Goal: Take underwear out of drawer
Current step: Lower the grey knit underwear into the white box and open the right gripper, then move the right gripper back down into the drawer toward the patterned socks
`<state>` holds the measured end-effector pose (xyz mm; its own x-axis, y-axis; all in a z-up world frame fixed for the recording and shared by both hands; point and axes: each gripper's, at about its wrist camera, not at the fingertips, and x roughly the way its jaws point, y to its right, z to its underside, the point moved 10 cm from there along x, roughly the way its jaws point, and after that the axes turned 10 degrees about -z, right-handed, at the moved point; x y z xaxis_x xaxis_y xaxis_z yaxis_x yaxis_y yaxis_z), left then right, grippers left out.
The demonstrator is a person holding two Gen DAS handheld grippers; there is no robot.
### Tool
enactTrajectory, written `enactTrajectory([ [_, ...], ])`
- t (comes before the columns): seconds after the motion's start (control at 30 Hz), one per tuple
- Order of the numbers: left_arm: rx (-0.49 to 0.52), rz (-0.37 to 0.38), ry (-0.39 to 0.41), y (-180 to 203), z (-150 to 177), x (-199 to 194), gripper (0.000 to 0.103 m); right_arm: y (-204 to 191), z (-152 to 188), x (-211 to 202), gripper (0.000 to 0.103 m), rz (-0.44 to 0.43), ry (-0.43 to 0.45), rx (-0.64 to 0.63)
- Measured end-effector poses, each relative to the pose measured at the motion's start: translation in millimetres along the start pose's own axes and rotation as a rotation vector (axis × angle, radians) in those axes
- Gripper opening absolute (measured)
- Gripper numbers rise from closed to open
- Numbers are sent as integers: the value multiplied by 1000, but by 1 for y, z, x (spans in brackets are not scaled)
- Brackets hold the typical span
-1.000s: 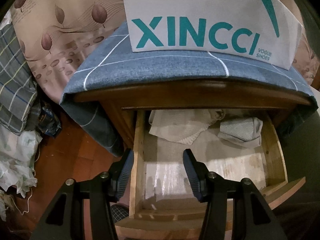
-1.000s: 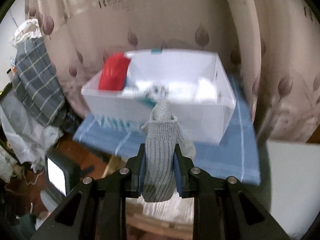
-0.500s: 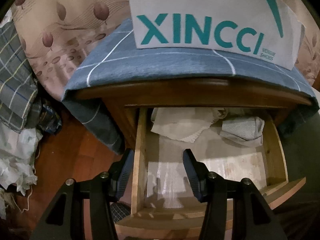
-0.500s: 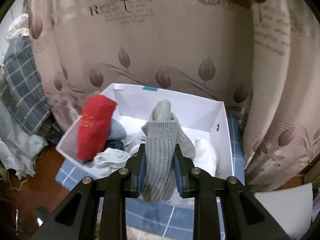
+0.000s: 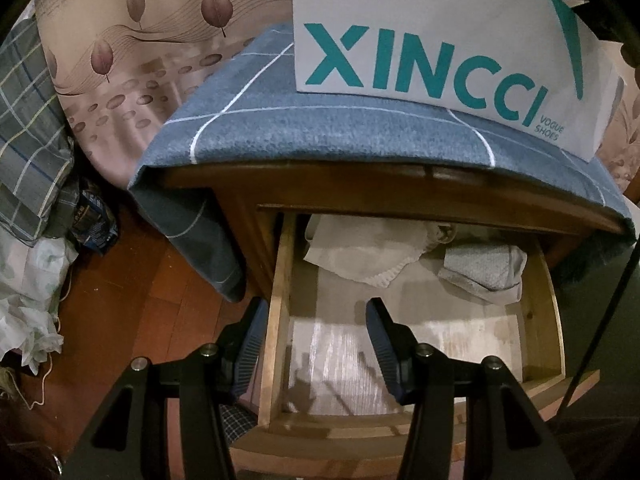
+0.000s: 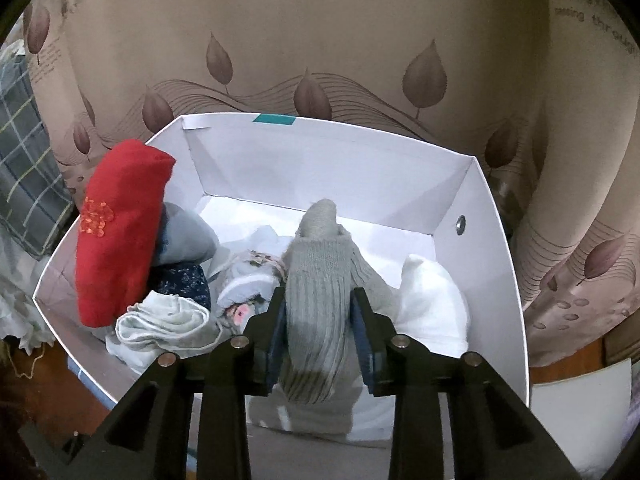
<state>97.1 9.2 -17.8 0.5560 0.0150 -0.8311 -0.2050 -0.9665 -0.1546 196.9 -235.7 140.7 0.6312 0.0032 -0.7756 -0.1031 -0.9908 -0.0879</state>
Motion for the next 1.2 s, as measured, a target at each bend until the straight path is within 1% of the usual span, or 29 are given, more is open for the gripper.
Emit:
enactTrajectory([
  [0.03,1,-2,-3,0,0,1,52,-1,1,0,35,7,-2,-5],
  [0.07,2,-2,-7,0,1,1,52,-2,1,1,36,5,-4,-8],
  [0.2,9,-13,-11,0,2,3,52,-4,3,-7,38,8,-3,-12],
  [0.27,10,-12,-17,1,3,5,52,-4,4,-12,47,11,2,-15],
  [0.3,9,-12,-18,1,3,6,52,-4,4,-16,48,17,9,-21],
  [0.6,24,-32,-26,2,6,10,52,-5,15,-42,51,33,21,-43],
  [0.67,28,-33,-23,2,6,9,52,-7,20,-48,51,20,24,-49],
  [0.77,38,-39,-22,4,6,10,52,-15,30,-60,51,-23,39,-58],
  [0.83,46,-50,-20,4,7,10,52,-19,34,-73,51,-12,66,-75],
  [0.97,50,-52,-20,5,7,10,52,-31,43,-94,52,-25,104,-117],
  [1.07,56,-60,-22,5,8,12,52,-39,58,-104,53,-38,100,-152],
  [1.2,59,-54,-35,6,10,13,52,-51,93,-98,57,-62,50,-174],
])
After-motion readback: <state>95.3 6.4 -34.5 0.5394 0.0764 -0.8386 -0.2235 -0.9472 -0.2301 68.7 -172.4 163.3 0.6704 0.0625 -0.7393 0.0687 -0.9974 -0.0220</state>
